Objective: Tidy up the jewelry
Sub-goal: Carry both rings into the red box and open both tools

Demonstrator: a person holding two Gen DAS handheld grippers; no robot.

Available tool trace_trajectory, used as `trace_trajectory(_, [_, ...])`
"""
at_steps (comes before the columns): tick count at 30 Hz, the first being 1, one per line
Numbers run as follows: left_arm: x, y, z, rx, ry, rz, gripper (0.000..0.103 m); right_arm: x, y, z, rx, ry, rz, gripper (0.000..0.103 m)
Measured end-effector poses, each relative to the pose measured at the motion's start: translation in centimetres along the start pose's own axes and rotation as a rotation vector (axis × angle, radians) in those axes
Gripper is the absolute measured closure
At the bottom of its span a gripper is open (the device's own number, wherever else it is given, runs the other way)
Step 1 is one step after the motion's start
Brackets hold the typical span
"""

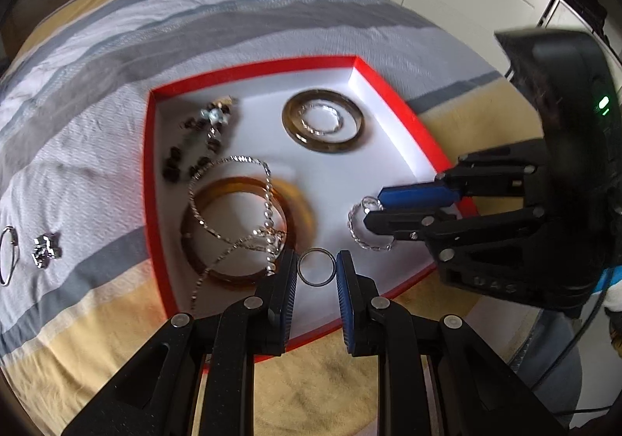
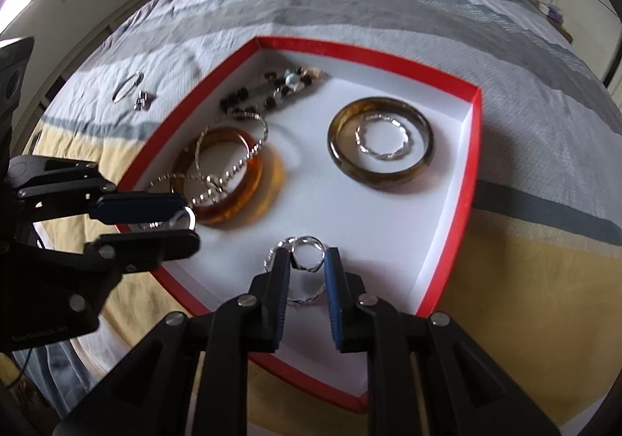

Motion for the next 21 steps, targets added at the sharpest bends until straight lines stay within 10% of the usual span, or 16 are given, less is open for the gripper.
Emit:
trace_trajectory(15, [1.3, 0.1, 0.6, -0.053, 0.025, 0.047, 0.082, 0.1, 0.4, -0.2, -0.061, 0.012, 0.080, 0.085])
trace_trajectory(21, [1.2, 0.2, 1.6, -0.120, 0.023, 0.076, 0.066, -0.7, 0.7, -0.3, -0.052, 0.027, 0.077, 0.085])
Point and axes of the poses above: each gripper's, at about its wrist camera, not at the fingertips, and x roughly the way its jaws point, z to its left, y to its underside, the point moved 2 cm from there along x, roughly the way its jaws point, and after that the axes turned 9 degrees about x, right-handed, at the moved point
